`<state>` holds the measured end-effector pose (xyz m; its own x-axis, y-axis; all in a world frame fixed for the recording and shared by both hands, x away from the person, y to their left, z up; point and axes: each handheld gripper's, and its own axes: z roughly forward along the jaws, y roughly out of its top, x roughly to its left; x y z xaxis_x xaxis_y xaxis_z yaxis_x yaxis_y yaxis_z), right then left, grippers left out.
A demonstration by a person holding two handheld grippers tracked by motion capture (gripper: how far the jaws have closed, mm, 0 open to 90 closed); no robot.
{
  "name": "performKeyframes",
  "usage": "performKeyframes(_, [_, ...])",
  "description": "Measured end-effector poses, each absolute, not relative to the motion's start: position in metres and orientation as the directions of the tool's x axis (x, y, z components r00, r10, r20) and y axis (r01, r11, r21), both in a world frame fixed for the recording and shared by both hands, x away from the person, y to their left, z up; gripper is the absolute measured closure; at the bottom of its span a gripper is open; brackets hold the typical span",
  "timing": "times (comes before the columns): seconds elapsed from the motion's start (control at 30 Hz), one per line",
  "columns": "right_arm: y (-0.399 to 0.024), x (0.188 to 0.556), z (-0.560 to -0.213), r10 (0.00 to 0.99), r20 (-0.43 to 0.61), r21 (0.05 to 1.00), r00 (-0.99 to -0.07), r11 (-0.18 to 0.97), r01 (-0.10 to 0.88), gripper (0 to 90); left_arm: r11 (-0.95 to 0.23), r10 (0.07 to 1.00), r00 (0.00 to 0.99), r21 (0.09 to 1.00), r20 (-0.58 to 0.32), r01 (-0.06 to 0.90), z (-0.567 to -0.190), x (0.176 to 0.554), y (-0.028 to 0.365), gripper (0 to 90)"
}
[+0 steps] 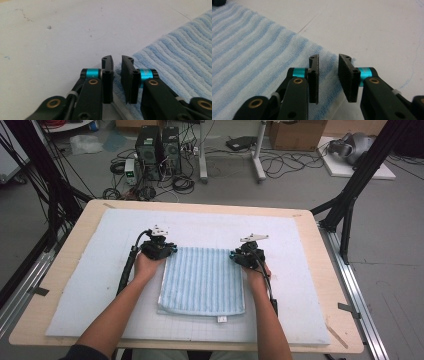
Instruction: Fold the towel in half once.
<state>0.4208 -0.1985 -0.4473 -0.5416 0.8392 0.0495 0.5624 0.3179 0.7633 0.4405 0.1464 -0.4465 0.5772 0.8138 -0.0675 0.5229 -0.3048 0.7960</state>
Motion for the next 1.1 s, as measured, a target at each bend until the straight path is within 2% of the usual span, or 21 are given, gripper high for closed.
performKeyframes(0.07, [-0.199, 0.418, -0.444, 0.833, 0.061, 0.776, -0.549, 0.306, 0.551, 65.4, -0.261, 0.812, 0.571, 0.801, -0.12, 0.538, -0.444, 0.44, 0.15, 61.9])
performKeyframes(0.17, [-0.203, 0.413, -0.436, 0.808, 0.107, 0.801, -0.579, 0.274, 0.531, 56.0, -0.203, 0.806, 0.562, 0.803, -0.188, 0.561, -0.439, 0.434, 0.155, 53.6])
performKeyframes(0.3, [-0.208, 0.4, -0.424, 0.783, 0.11, 0.828, -0.613, 0.269, 0.492, 47.2, -0.151, 0.767, 0.603, 0.85, -0.221, 0.504, -0.432, 0.421, 0.161, 48.4])
performKeyframes(0.43, [-0.217, 0.386, -0.416, 0.786, 0.142, 0.822, -0.602, 0.245, 0.514, 29.4, -0.15, 0.722, 0.658, 0.88, -0.214, 0.451, -0.426, 0.408, 0.168, 44.3])
performKeyframes(0.5, [-0.22, 0.377, -0.412, 0.779, 0.126, 0.839, -0.614, 0.246, 0.485, 28.8, -0.13, 0.71, 0.671, 0.897, -0.214, 0.423, -0.424, 0.402, 0.173, 41.0])
performKeyframes(0.53, [-0.222, 0.371, -0.41, 0.781, 0.108, 0.848, -0.615, 0.25, 0.467, 25.6, -0.13, 0.708, 0.673, 0.898, -0.212, 0.42, -0.424, 0.401, 0.175, 38.9])
performKeyframes(0.73, [-0.231, 0.351, -0.41, 0.774, 0.107, 0.867, -0.624, 0.234, 0.44, 19.2, -0.089, 0.681, 0.688, 0.904, -0.251, 0.418, -0.425, 0.392, 0.185, 22.2])
performKeyframes(0.9, [-0.239, 0.334, -0.412, 0.772, 0.055, 0.872, -0.633, 0.272, 0.408, 12.4, -0.067, 0.639, 0.735, 0.936, -0.226, 0.346, -0.422, 0.381, 0.188, 20.5])
performKeyframes(1.0, [-0.245, 0.323, -0.412, 0.763, -0.007, 0.883, -0.646, 0.308, 0.354, 12.4, -0.061, 0.634, 0.738, 0.937, -0.229, 0.343, -0.425, 0.376, 0.189, 19.9])
performKeyframes(1.1, [-0.249, 0.317, -0.41, 0.766, -0.001, 0.891, -0.643, 0.292, 0.347, 11.6, -0.065, 0.628, 0.74, 0.932, -0.239, 0.356, -0.426, 0.375, 0.189, 20.0])
